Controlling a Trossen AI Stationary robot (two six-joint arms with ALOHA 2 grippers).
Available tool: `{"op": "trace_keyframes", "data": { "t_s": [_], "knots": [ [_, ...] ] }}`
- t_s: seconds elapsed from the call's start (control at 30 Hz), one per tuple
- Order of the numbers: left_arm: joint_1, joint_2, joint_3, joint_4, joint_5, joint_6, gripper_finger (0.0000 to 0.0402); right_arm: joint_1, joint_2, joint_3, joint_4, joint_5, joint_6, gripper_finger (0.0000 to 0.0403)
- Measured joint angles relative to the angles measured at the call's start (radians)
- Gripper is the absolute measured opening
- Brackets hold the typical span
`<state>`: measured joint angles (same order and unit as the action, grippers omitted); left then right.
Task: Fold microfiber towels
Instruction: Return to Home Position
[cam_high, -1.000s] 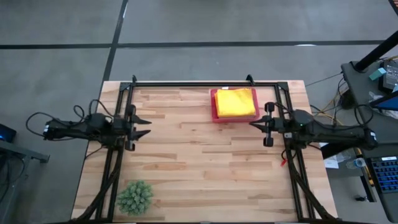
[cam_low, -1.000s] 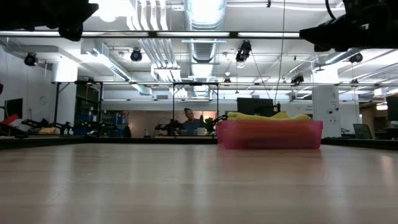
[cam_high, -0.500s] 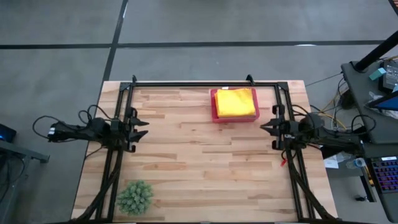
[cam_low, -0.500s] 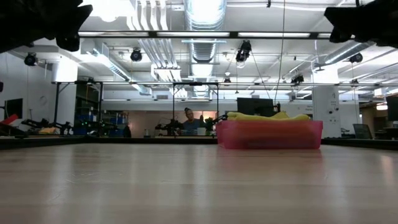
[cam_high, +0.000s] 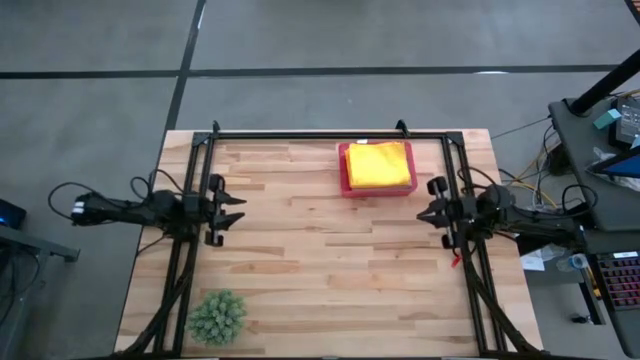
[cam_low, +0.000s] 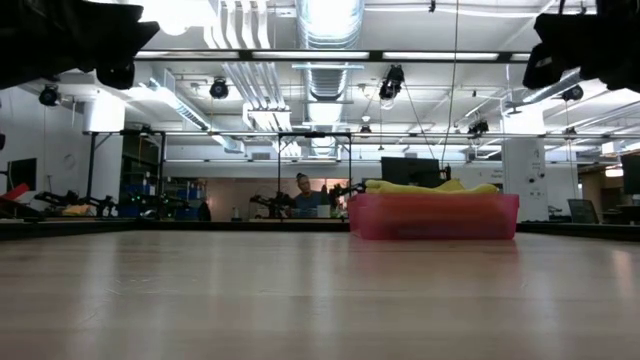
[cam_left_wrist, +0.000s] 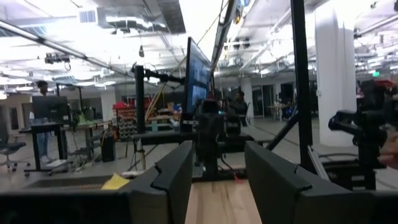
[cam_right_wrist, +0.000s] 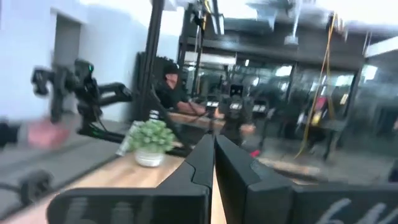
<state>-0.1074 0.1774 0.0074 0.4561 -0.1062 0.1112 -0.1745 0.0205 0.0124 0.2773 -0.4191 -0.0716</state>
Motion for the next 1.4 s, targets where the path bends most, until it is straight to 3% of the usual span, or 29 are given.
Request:
{"op": "trace_keyframes", "data": {
  "t_s": [0.3,1.4],
  "knots": [
    [0.000,0.046,-0.001,-0.002,-0.002,0.000,0.0132,0.000,0.008,0.000,-0.016,0.000,0.310,0.0009],
    [0.000,0.076,-0.003,0.000,-0.003,0.000,0.0132,-0.001,0.008,-0.002,-0.015,0.001,0.300,0.0009]
  ]
}}
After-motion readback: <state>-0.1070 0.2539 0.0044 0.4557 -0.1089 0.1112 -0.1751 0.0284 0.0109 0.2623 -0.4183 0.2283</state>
